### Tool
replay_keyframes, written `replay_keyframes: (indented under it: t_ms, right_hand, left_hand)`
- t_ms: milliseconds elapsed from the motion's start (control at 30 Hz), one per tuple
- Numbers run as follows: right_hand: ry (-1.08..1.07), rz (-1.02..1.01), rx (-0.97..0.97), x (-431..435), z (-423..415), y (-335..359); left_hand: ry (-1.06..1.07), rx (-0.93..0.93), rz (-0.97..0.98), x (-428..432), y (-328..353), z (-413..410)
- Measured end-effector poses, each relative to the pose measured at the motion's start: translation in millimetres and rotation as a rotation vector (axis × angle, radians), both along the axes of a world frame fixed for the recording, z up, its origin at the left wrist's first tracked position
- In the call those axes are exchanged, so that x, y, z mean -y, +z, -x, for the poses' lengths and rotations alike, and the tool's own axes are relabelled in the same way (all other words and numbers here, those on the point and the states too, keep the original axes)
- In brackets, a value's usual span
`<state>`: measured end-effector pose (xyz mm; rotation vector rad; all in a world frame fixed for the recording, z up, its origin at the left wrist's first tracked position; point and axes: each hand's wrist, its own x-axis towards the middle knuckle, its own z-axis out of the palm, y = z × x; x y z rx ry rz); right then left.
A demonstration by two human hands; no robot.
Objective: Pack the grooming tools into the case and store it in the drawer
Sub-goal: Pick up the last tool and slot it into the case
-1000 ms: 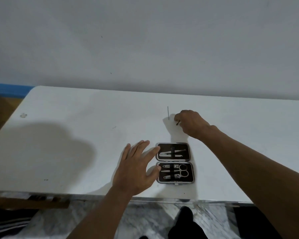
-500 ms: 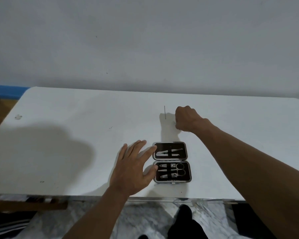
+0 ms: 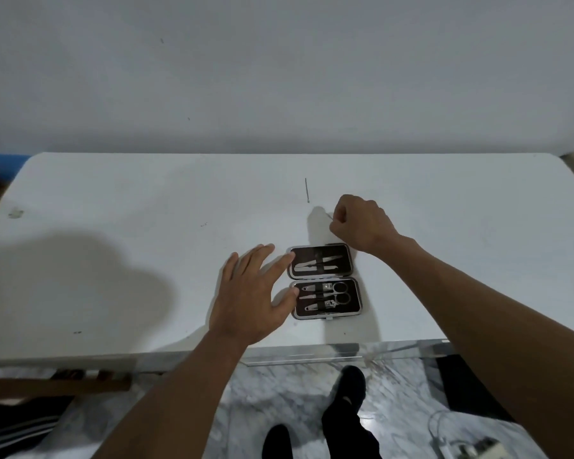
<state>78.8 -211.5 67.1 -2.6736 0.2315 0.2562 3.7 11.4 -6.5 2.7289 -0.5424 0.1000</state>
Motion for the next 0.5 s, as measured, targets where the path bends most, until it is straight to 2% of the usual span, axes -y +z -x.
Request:
replay_keyframes:
  t_ms: [133,267,500]
  right_hand:
    - [0.023,-0.15,0.052,7.4,19.9,8.9]
    - [0.044,-0.206,0.062,10.2,36.3,12.5]
    - [0.036,-0.142,0.095,11.8,46.9,4.4]
  left_hand:
    - [0.001,0.003,0.001,-0.2,0.1,0.6]
    - [0.002,0.007,0.003,0.4,0.0,0.8]
    - [-0.002,-0.001,0.008,0.3,-0.4,0.5]
